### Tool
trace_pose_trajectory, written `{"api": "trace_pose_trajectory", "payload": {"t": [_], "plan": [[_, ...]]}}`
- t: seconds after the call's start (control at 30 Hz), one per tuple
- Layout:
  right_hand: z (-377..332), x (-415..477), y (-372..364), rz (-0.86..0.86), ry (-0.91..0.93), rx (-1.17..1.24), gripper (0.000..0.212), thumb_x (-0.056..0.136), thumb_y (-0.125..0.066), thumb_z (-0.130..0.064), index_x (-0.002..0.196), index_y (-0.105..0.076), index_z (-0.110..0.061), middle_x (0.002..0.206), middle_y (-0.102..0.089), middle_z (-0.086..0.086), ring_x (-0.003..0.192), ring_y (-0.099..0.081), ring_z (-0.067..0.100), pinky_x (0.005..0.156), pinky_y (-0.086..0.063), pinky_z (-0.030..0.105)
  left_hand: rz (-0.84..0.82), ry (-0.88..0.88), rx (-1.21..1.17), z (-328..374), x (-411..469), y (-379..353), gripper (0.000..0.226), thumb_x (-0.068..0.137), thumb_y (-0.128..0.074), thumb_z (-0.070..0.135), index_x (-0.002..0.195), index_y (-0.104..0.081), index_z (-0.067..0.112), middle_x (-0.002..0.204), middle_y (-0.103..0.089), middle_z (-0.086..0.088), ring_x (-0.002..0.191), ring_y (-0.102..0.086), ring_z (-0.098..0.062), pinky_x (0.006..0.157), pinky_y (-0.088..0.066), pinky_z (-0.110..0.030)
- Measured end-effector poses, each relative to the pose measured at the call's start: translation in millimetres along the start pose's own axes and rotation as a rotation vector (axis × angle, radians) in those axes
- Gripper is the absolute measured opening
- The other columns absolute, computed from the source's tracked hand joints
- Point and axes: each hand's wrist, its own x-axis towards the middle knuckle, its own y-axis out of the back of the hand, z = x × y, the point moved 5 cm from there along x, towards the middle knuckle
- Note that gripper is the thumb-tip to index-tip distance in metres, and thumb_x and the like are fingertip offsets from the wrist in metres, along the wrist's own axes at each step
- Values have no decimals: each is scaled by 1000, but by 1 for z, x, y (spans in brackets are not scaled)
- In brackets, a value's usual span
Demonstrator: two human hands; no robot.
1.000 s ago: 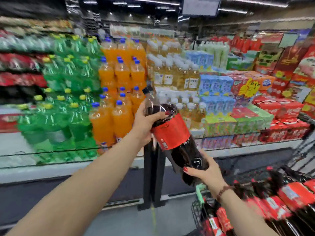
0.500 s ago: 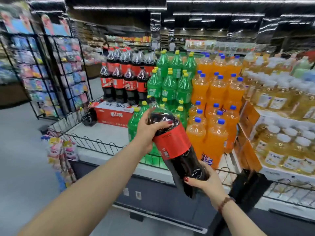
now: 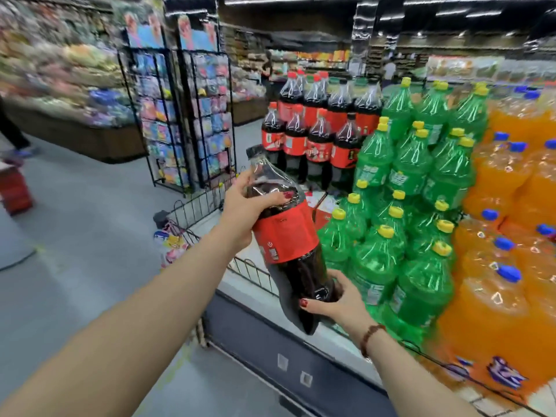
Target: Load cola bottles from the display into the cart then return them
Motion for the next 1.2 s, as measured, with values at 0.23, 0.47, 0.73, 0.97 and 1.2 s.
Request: {"api": "trace_pose_trajectory", "payload": {"t": [0.23, 0.47, 0.73, 0.97, 1.2], "plan": [[-1, 120, -43, -82, 9, 12, 84, 30, -93, -31, 106, -60, -16, 94, -73, 9, 77, -68, 13, 66, -51, 23, 113, -31, 52, -4, 101, 44, 69, 65, -80, -5, 123, -57, 23, 103, -72, 4, 88, -68, -19, 62, -56, -29], [-10, 208, -77, -108, 14, 52, 80, 43, -86, -18, 115, -50, -18, 111, -62, 7, 92, -62, 16, 67, -51, 22, 110, -43, 67, -14, 188, 65, 90, 62, -81, -4, 141, -47, 21, 124, -64, -10, 97, -69, -29, 71, -57, -40], [-27, 298, -91, 26, 88, 43, 66, 57, -91, -9, 107, -54, -33, 105, -66, -13, 93, -63, -3, 72, -50, 15, -26, 3, 52, -29, 301, 64, 91, 54, -86, -1, 135, -52, 22, 125, -64, -14, 99, -68, -30, 80, -58, -45], [-28, 361, -96, 339, 74, 129, 63, 53, -90, 1, 105, -59, -15, 100, -71, -1, 88, -68, 9, 68, -53, 18, -328, 35, 119, -48, 398, 40, 107, 42, -91, 16, 140, -47, 18, 132, -61, -13, 114, -63, -32, 95, -52, -50], [-28, 386, -59, 595, 71, 164, 72, 47, -94, -7, 110, -58, -13, 105, -70, 4, 96, -68, 19, 78, -57, 33, -602, -4, 279, -60, 444, -23, 92, 55, -93, 25, 134, -48, 19, 126, -61, -1, 112, -62, -19, 92, -52, -37]]}}
